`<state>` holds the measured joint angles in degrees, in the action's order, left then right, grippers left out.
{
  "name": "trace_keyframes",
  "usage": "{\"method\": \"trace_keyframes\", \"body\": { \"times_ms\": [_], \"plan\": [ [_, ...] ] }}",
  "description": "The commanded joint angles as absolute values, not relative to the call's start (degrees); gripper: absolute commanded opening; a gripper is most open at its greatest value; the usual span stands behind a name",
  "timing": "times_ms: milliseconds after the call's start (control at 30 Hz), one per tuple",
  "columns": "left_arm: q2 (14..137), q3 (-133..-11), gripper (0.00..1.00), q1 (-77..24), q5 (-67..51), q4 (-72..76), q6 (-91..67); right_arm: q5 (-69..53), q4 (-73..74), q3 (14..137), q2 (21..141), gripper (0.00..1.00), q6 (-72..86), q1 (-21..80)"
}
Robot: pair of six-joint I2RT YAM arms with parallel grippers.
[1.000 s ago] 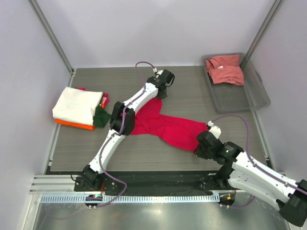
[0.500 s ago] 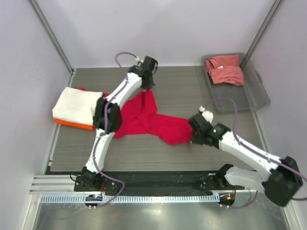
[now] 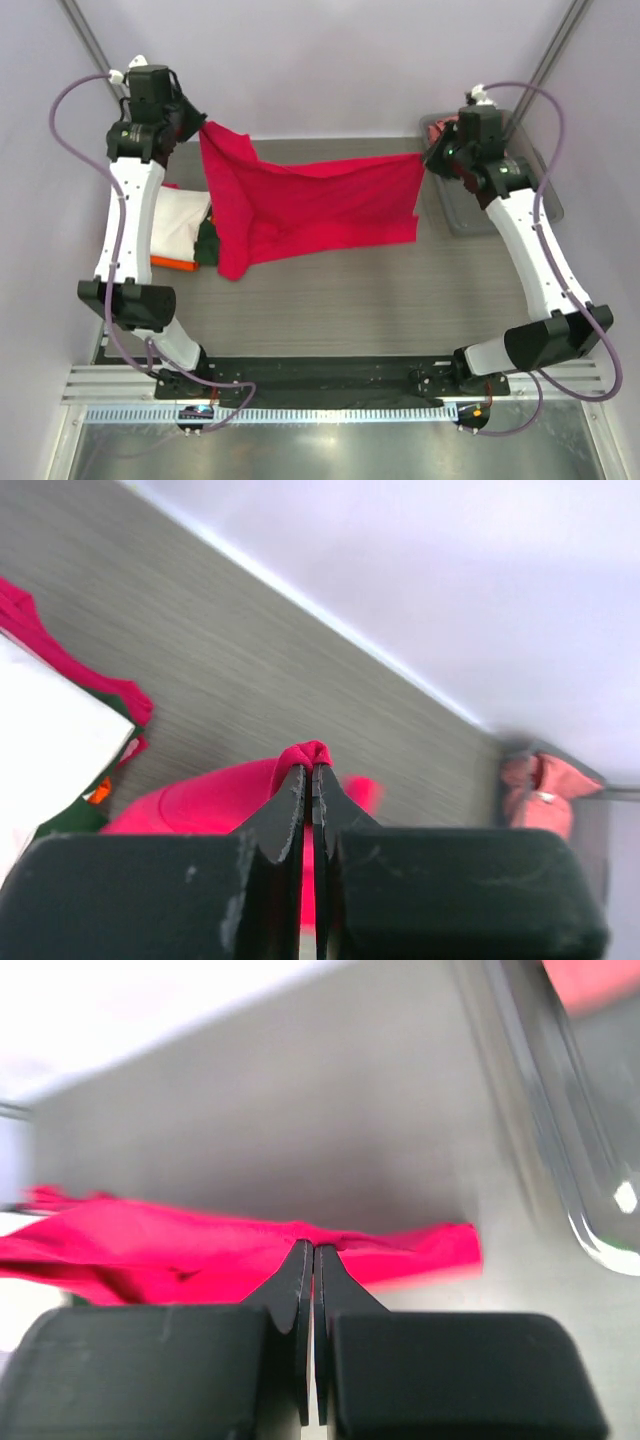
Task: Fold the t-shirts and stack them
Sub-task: Flatten the tshirt out
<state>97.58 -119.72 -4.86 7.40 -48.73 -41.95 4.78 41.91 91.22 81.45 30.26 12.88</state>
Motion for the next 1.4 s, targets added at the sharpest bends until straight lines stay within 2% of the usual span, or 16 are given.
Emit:
{"method": "trace_keyframes", "body": {
  "times_ms": [0,333,533,667,800,1033,1133,1233,1367],
  "plan": [
    [87.9,-120.2,0.0,-5.4,5.4,-48.3,-41.5,-1.8,43.4,99.2,75.0,0.01,26.0,13.3],
    [63.1,-124.4,0.0,-5.4,6.2,-52.0,-41.1,-4.3,43.8,108.5,55.6,0.01,24.7,13.3],
    [57.1,-129.8,0.0,-5.4,7.6,-54.4,-41.5,-3.1,46.1,118.4,50.8,0.01,24.5,13.3],
    [57.8,-133.2,0.0,-5.4,5.9,-56.1,-42.1,-0.3,48.2,123.3,50.8,0.01,24.1,13.3],
    [59.2,-129.0,0.0,-5.4,5.5,-54.5,-42.4,4.1,49.7,120.5,51.8,0.01,24.0,13.4],
    [63.3,-99.7,0.0,-5.4,-1.5,-40.7,-44.1,7.9,44.8,92.7,52.4,0.01,25.5,13.4],
    [67.0,-93.3,0.0,-5.4,-2.2,-33.4,-45.4,9.7,40.7,85.5,55.8,0.01,26.1,13.4],
    [75.4,-95.6,0.0,-5.4,-2.2,-32.9,-44.4,9.2,39.3,88.1,63.8,0.01,26.1,13.1],
    [87.6,-114.7,0.0,-5.3,-3.3,-38.0,-42.6,1.3,39.4,101.2,75.4,0.01,27.4,10.7]
  ]
}}
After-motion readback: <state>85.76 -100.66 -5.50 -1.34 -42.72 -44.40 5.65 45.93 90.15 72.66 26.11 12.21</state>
